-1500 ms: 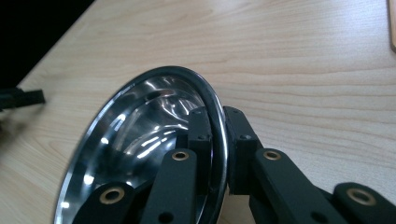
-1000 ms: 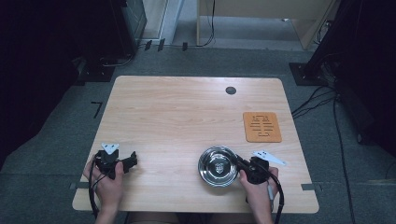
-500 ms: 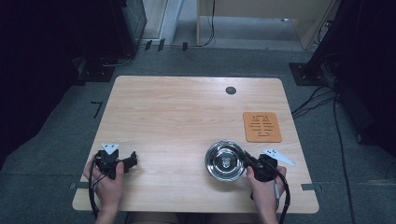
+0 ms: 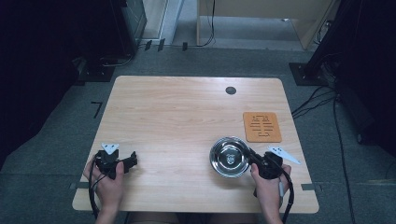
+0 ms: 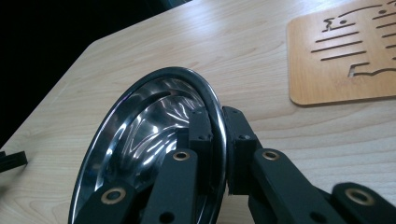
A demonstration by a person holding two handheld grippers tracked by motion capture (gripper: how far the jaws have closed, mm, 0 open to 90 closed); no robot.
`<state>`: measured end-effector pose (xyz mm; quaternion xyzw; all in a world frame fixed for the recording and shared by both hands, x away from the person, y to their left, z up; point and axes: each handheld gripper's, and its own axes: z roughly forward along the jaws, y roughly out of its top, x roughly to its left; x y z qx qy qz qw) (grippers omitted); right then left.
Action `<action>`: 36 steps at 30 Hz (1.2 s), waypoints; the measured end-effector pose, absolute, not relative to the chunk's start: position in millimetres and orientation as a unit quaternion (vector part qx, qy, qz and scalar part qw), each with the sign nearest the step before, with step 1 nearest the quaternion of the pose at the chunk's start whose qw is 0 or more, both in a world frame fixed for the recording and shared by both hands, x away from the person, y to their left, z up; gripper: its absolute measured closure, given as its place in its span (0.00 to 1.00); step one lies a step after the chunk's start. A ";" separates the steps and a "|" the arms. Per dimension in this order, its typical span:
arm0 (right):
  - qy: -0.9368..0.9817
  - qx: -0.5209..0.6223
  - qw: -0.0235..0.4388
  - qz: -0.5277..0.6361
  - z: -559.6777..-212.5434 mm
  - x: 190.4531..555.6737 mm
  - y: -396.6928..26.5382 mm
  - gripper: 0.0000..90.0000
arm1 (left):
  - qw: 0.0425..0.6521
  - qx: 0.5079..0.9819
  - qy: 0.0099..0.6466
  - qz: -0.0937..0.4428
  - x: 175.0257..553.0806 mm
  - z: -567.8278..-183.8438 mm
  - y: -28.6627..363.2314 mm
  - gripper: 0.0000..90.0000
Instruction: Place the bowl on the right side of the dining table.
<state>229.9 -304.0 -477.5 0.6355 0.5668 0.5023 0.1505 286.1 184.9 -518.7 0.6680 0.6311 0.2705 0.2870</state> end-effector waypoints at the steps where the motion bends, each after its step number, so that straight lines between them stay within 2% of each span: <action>1: 0.564 0.638 0.151 0.502 -476.6 230.6 -305.7 0.94 | 0.287 0.668 0.631 0.270 286.1 -518.7 184.9 0.08; 36: 0.523 0.666 0.169 0.504 -466.6 260.3 -333.0 0.94 | 0.287 0.668 0.631 0.270 286.1 -518.7 184.8 0.08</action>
